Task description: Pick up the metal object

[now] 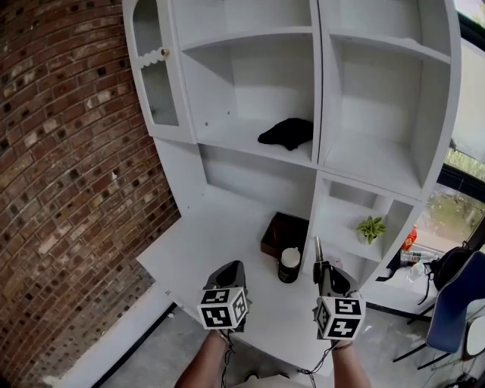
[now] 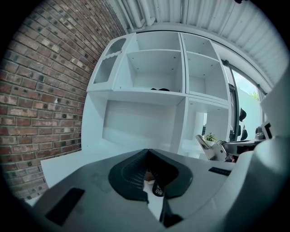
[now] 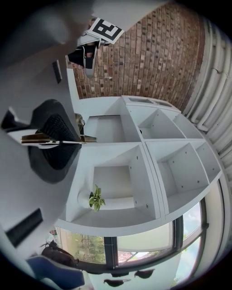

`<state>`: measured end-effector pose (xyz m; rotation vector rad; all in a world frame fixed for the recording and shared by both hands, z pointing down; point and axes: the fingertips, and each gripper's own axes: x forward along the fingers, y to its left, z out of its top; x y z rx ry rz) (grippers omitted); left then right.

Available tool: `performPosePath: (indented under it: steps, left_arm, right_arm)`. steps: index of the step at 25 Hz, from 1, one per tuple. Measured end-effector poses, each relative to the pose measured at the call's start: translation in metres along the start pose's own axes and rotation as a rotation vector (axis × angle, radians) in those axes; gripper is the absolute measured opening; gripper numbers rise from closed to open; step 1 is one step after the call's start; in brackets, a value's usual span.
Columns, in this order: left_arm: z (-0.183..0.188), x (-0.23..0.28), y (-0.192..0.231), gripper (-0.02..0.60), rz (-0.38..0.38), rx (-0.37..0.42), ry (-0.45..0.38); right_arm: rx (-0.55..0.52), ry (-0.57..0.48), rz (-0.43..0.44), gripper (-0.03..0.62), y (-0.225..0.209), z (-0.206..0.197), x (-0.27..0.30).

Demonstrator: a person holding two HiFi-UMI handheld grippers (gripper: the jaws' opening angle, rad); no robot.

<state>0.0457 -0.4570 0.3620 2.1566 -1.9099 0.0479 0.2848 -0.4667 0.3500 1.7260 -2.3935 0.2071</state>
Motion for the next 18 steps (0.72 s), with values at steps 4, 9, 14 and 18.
performPosePath:
  steps: [4,9,14,18]
  left_arm:
    - [-0.004,0.002,0.005,0.012,0.008,-0.009,0.008]
    - [-0.009,0.002,0.01,0.012,0.014,-0.016,0.02]
    - [-0.01,0.004,0.015,0.012,0.017,-0.024,0.021]
    - [-0.011,0.006,0.017,0.012,0.015,-0.03,0.022]
  right_arm:
    - [-0.002,0.009,0.006,0.006,0.002,-0.002,0.003]
    - [0.002,0.013,0.01,0.006,0.002,-0.003,0.005]
    - [-0.002,0.013,0.011,0.006,0.006,-0.002,0.008]
    - [-0.008,0.018,0.013,0.006,0.008,-0.003,0.01]
